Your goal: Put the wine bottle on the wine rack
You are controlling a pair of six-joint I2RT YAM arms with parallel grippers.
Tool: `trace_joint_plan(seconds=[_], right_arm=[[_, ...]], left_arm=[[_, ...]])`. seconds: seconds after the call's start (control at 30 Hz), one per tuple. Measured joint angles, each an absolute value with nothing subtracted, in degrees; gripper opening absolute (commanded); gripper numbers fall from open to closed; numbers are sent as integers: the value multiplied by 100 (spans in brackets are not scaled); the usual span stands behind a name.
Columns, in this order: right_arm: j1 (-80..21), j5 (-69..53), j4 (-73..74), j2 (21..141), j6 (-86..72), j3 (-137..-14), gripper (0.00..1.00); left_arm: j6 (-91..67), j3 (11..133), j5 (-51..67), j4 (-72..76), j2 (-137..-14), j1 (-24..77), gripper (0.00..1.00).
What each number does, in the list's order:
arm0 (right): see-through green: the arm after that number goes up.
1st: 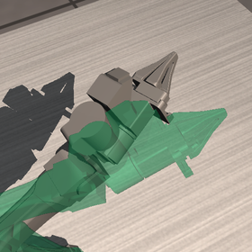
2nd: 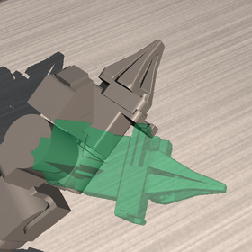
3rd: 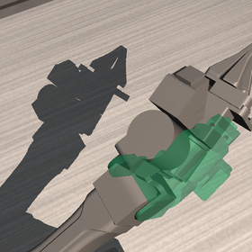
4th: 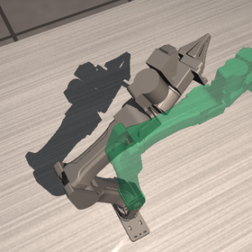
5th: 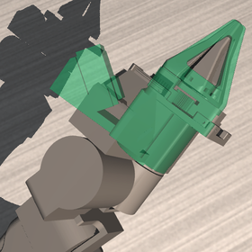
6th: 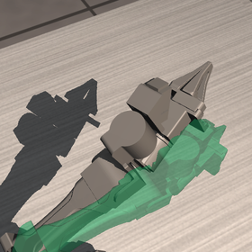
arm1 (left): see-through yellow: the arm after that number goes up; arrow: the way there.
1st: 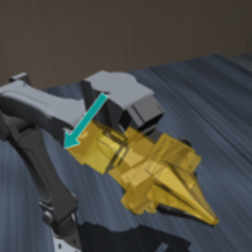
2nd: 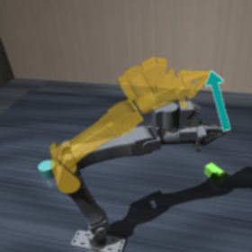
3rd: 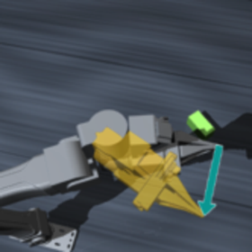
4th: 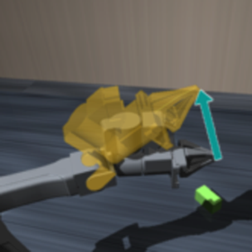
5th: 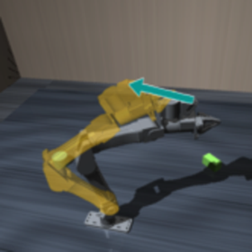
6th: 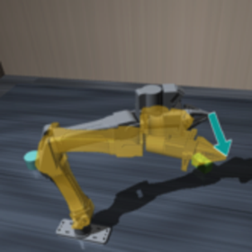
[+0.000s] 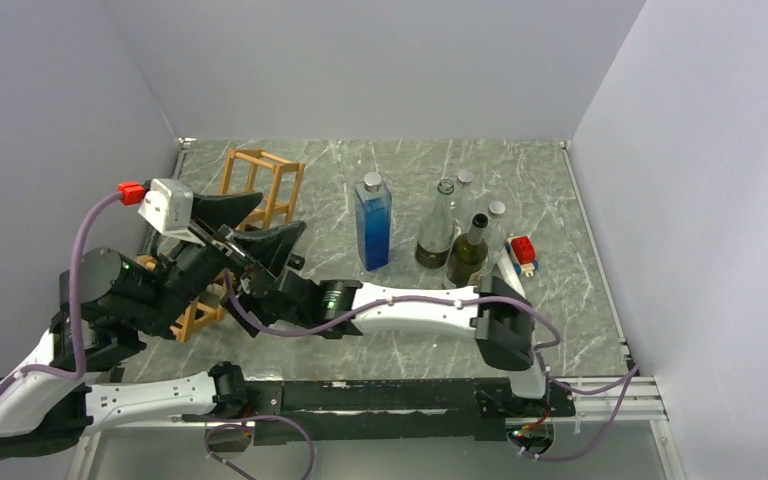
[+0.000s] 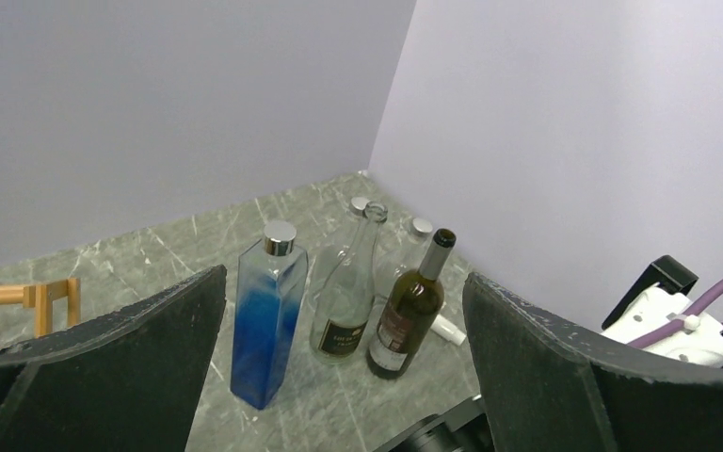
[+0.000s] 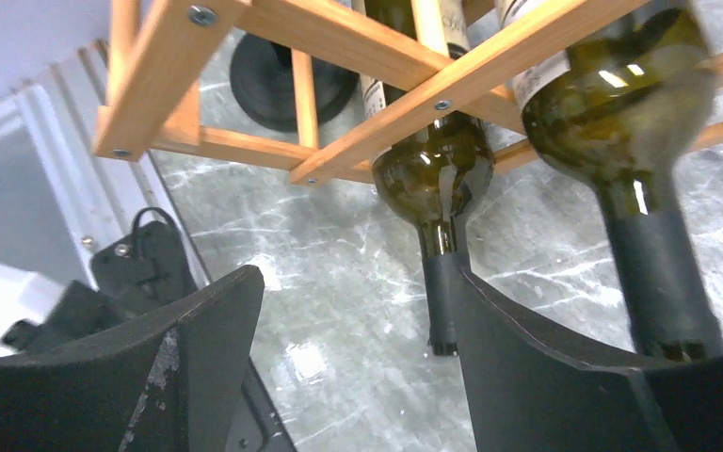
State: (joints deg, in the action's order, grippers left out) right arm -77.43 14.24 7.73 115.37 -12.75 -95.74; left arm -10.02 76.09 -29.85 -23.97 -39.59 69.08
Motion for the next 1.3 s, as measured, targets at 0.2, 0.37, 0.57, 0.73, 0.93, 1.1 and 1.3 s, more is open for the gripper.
trace_joint_plan(seconds=[0.2, 0.37, 0.57, 0.73, 0.93, 1.1, 1.3], right_arm=[[-7804, 1651, 749, 10543, -1566, -8836, 73], [-7802, 1990, 751, 9314, -1975, -7426, 73], [-7800, 2469, 1129, 7898, -2545, -6147, 74], [-7793, 2985, 1852, 6845, -3070, -5555, 73], [-7723, 3686, 3225, 5776, -3347, -5680, 76], [-7478, 4233, 3872, 4941, -3242, -6042, 80], [-7004, 4915, 4353, 4272, -3004, -6169, 80]], left_arm=[[-1024, 7673, -2987, -2316, -3962, 6908, 99], [-1015, 7664, -2926, -2305, -3957, 6908, 99], [-1020, 7301, -2943, -2086, -3854, 6908, 99], [-1127, 7234, -3330, -2215, -3929, 6908, 99], [-1326, 6871, -3573, -2327, -3988, 6908, 99], [-1468, 6320, -3516, -2473, -4034, 6908, 99], [-1634, 6023, -3253, -2526, -4021, 6908, 99]])
